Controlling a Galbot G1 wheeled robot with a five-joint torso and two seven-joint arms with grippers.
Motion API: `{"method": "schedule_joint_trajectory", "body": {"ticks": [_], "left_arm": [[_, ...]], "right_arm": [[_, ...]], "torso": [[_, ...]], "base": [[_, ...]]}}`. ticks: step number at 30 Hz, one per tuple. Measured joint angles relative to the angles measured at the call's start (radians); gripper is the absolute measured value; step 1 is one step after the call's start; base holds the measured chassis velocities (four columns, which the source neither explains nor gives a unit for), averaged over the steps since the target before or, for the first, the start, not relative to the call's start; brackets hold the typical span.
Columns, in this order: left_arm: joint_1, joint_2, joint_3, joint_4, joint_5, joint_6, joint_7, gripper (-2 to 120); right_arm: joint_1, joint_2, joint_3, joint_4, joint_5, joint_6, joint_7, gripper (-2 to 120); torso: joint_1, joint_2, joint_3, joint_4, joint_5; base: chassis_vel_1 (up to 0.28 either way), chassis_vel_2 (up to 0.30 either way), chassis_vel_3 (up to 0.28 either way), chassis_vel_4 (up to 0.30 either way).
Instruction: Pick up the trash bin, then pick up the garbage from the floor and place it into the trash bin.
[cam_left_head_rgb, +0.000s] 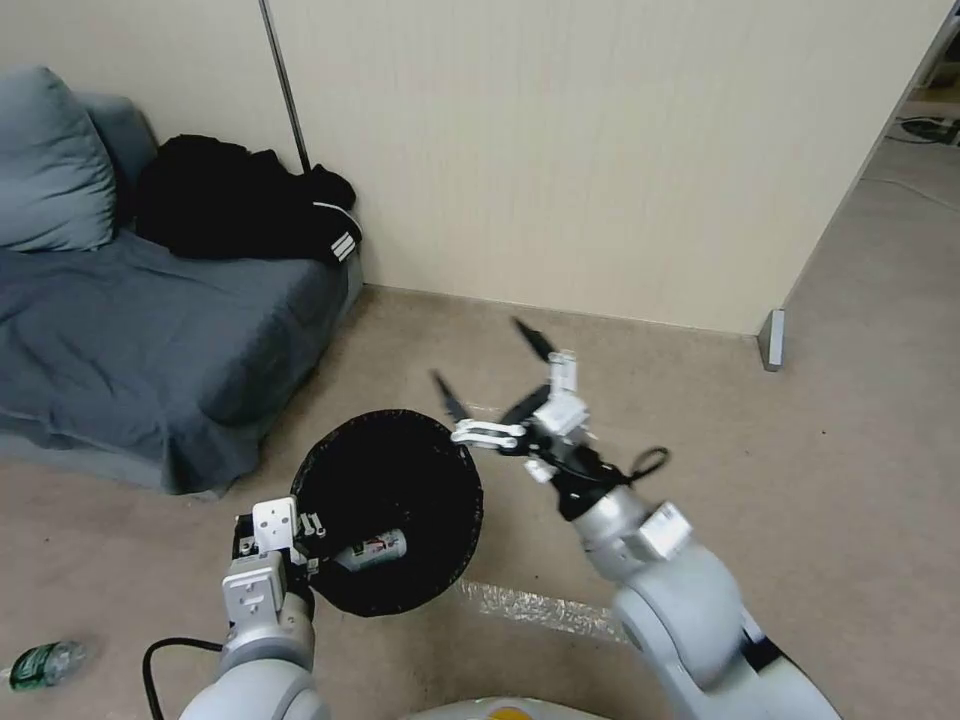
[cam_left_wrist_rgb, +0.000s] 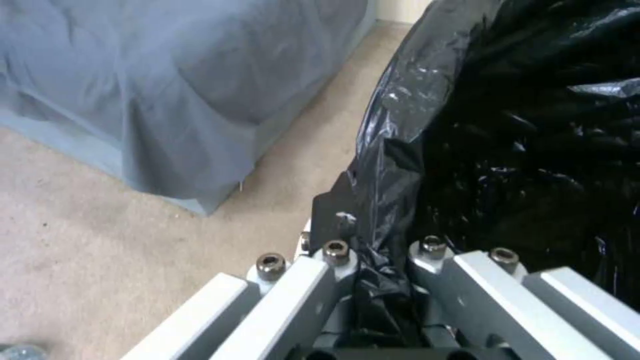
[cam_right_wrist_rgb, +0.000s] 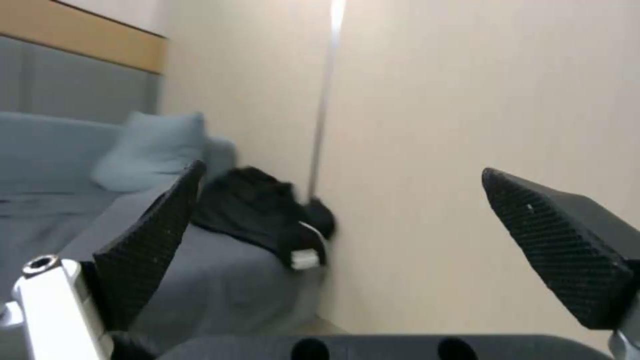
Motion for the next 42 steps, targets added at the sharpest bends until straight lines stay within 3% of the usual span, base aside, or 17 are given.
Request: {"method": "schedule_joint_trajectory", "body": {"ticks": [12,24,42], "left_arm": [[0.003,0.002,-0.013,-0.011,-0.023,-0.016,0.000,1],[0.009,0.006,-0.011,-0.013,-0.030,-0.037,0.010,1],[0.026,0.011,0.000,-0.016,-0.026,-0.036,0.007,1]], "right_arm": [[-0.215,0.159,0.086,-0.055,-0.142,0.103,0.057,100],[-0.250,0.173,0.157,-0.057,-0.123,0.126,0.060,100],[-0.235,0.166,0.166,-0.056,-0.046,0.143,0.059,100]], "torso": [[0.000,0.000,0.000,0.0004,0.0000],[0.000,0.000,0.000,0.0004,-0.0001],[0.000,0.000,0.000,0.0003,0.0000]], "base": [[0.000,0.000,0.000,0.000],[0.000,0.000,0.000,0.000],[0.026,0.020,0.019,0.019]]}}
